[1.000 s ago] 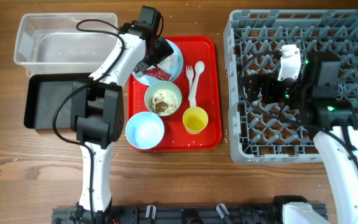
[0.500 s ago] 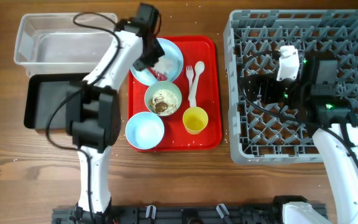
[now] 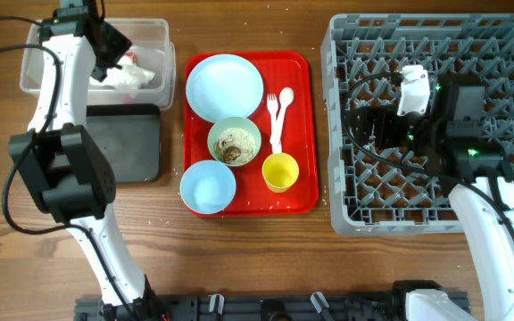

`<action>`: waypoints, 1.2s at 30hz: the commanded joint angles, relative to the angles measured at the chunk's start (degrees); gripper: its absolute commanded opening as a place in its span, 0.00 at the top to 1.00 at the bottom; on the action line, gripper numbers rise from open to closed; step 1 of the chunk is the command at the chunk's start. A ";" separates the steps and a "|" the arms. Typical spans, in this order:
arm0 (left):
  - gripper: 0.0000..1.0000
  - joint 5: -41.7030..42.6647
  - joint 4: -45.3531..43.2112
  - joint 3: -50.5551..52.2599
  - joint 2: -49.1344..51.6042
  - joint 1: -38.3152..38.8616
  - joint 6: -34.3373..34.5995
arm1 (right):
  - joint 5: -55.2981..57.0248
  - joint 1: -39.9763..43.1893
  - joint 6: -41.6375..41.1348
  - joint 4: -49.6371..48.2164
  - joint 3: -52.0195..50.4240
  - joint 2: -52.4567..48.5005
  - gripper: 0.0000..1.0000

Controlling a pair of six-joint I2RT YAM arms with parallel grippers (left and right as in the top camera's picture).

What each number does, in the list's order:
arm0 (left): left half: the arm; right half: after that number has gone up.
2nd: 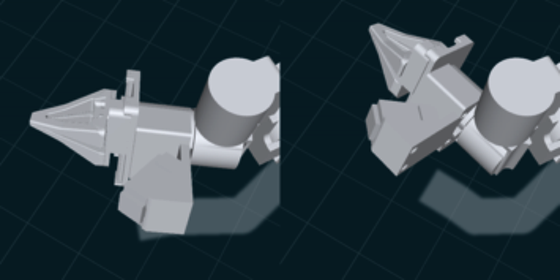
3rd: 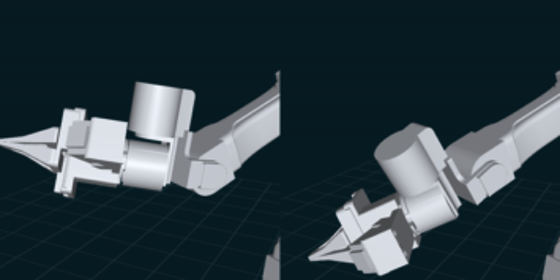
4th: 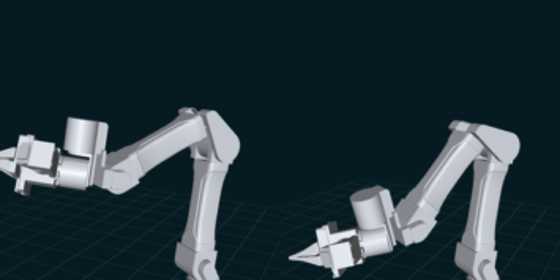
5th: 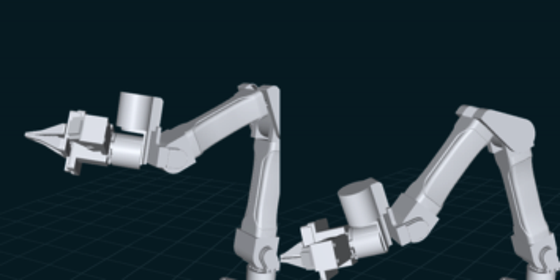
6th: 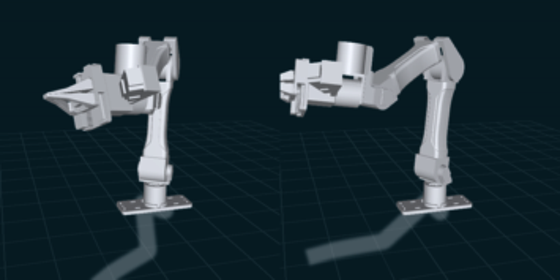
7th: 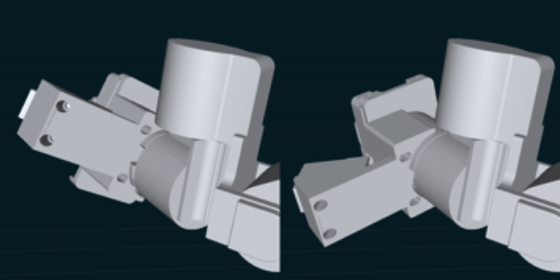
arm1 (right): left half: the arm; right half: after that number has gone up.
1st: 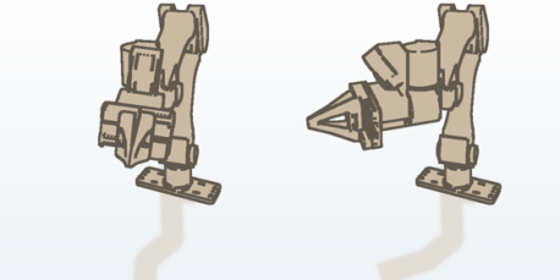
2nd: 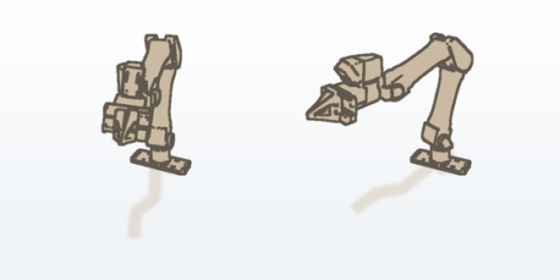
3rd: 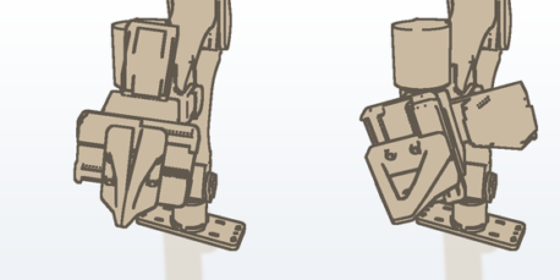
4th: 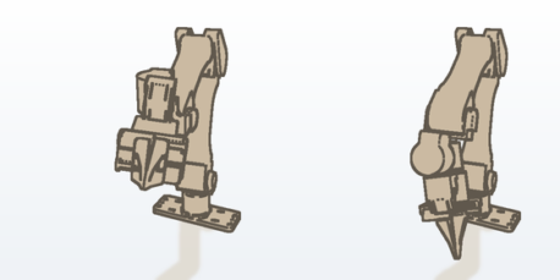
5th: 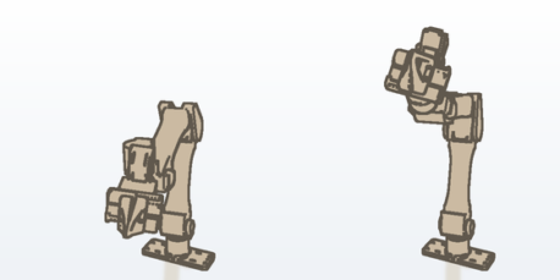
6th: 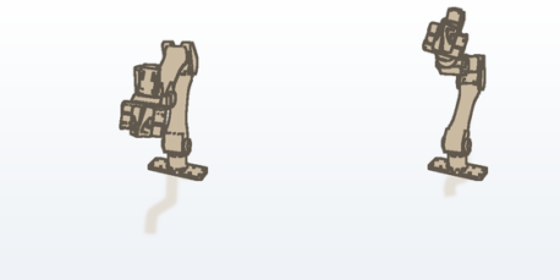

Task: Sort waste into correct bins and load items into the dishwasher rack

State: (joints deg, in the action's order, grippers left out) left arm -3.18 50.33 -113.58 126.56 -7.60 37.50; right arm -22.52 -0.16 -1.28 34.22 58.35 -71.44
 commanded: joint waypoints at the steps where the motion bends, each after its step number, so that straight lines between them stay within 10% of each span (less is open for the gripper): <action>1: 0.16 3.91 -0.11 -1.27 -1.97 0.09 -7.96 | -1.14 0.13 -0.42 -0.28 1.18 -0.59 0.00; 11: 0.21 15.15 21.11 0.68 -15.15 17.51 -17.81 | -1.14 0.13 -2.32 -1.11 1.18 -0.59 0.00; 21: 0.32 7.54 8.66 16.15 -6.58 38.45 -15.63 | -1.14 0.13 -2.38 -0.42 1.18 -0.59 0.00; 36: 0.96 7.17 6.56 16.76 -1.11 39.58 -15.63 | -1.14 0.13 -2.36 0.33 1.18 -0.59 0.00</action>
State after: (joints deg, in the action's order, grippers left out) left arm 3.33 56.75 -96.68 124.84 32.14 22.13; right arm -22.52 -0.16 -3.03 34.57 58.35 -71.44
